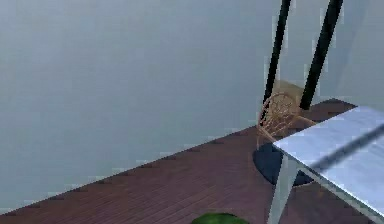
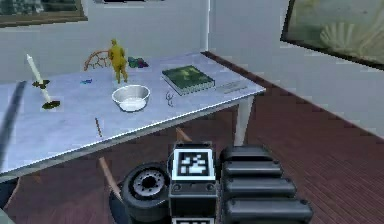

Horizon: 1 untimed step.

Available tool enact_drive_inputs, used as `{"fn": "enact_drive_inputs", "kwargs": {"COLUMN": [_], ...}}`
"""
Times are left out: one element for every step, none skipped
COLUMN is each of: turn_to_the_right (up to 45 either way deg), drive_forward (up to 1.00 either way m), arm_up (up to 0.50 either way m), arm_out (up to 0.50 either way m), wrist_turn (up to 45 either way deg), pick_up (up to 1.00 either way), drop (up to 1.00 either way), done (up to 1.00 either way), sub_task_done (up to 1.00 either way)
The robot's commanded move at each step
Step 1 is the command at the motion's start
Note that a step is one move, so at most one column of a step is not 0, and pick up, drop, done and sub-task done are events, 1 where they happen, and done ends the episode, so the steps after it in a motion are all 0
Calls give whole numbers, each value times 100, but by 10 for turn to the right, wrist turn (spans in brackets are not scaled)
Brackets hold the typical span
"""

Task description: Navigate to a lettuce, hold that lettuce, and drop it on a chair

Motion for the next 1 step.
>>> {"fn": "enact_drive_inputs", "kwargs": {"turn_to_the_right": [0], "drive_forward": [100], "arm_up": [0], "arm_out": [0], "wrist_turn": [0], "pick_up": [0], "drop": [0], "done": [0], "sub_task_done": [0]}}
